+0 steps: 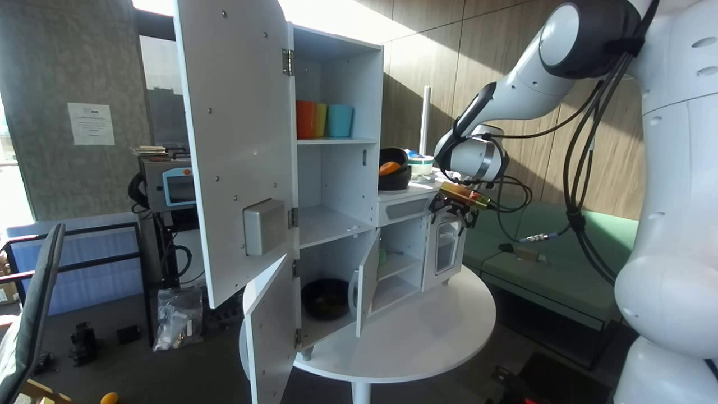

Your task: Close the open cabinet doors, starting with the right lower door and ending with the left upper door

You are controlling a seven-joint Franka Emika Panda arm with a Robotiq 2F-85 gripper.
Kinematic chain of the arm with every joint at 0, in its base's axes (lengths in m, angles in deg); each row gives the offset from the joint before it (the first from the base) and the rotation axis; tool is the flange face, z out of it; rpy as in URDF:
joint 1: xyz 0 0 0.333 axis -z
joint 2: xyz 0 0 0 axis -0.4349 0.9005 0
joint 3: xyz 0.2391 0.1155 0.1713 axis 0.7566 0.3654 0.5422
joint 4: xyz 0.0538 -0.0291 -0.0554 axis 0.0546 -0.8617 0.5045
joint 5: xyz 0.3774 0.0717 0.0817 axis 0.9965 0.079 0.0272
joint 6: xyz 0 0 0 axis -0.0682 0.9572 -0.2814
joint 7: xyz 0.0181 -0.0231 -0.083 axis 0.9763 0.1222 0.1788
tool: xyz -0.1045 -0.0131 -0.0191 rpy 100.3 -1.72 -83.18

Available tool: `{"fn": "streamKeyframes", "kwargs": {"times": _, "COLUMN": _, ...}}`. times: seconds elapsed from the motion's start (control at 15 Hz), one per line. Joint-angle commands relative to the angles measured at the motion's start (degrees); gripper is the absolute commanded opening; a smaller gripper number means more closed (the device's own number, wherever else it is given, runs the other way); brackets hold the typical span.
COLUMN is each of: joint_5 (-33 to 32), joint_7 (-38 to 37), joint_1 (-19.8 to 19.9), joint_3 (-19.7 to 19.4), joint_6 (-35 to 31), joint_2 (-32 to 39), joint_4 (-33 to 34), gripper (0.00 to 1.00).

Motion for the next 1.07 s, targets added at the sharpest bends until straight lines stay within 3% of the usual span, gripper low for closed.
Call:
{"fn": "streamKeyframes", "kwargs": {"times": 0.0, "joint_5": 1.2, "joint_7": 2.6, "joint_1": 0.5, "joint_3": 0.9, "joint_6": 0.6, "joint_2": -4.2, "joint_4": -2.4, "gripper": 1.00}}
{"fn": "streamKeyframes", "kwargs": {"times": 0.27, "joint_5": -8.3, "joint_7": 0.9, "joint_1": -1.4, "joint_3": -1.8, "joint_6": 1.7, "joint_2": -12.9, "joint_4": -9.0, "gripper": 1.00}}
{"fn": "streamKeyframes", "kwargs": {"times": 0.47, "joint_5": -22.4, "joint_7": -0.7, "joint_1": -1.9, "joint_3": -2.5, "joint_6": 9.7, "joint_2": -21.1, "joint_4": -13.7, "gripper": 1.00}}
{"fn": "streamKeyframes", "kwargs": {"times": 0.67, "joint_5": -32.0, "joint_7": 0.4, "joint_1": -1.8, "joint_3": 0.2, "joint_6": 18.7, "joint_2": -29.7, "joint_4": -18.6, "gripper": 1.00}}
{"fn": "streamKeyframes", "kwargs": {"times": 1.0, "joint_5": -40.8, "joint_7": -0.5, "joint_1": -4.1, "joint_3": 8.5, "joint_6": 29.5, "joint_2": -40.7, "joint_4": -27.5, "gripper": 1.00}}
